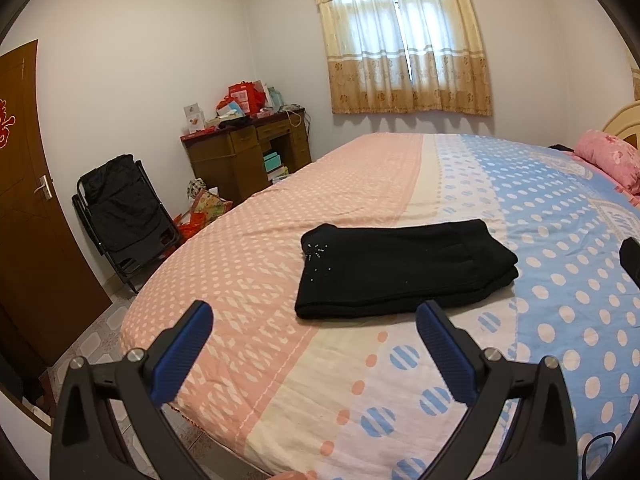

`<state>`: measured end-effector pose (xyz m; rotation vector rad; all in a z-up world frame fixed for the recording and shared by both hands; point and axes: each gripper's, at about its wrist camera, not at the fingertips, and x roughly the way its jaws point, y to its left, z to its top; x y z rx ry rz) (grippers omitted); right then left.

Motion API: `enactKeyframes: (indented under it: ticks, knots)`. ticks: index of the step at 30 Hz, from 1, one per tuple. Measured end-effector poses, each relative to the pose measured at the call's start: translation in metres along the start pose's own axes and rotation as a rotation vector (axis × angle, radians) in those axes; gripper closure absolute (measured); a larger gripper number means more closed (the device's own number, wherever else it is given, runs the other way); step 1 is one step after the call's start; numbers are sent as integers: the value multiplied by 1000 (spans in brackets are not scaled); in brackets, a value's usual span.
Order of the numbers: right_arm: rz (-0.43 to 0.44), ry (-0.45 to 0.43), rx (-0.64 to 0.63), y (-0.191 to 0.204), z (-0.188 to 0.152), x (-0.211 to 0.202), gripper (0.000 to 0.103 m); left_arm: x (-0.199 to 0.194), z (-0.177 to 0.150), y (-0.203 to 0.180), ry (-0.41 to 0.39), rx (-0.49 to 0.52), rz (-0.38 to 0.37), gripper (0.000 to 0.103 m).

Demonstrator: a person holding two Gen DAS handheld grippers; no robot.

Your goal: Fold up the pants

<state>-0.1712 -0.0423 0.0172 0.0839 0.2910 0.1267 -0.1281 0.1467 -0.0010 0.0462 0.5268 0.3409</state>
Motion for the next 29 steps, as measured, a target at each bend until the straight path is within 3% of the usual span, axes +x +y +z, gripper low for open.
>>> enactKeyframes:
  ticks: [22, 29]
  knots:
    - [14, -9, -17, 17, 10, 21, 17, -1, 14, -5, -13, -33, -41, 0]
    - [25, 27, 15, 15, 11, 27, 17, 0, 22, -10, -51, -32, -51, 0]
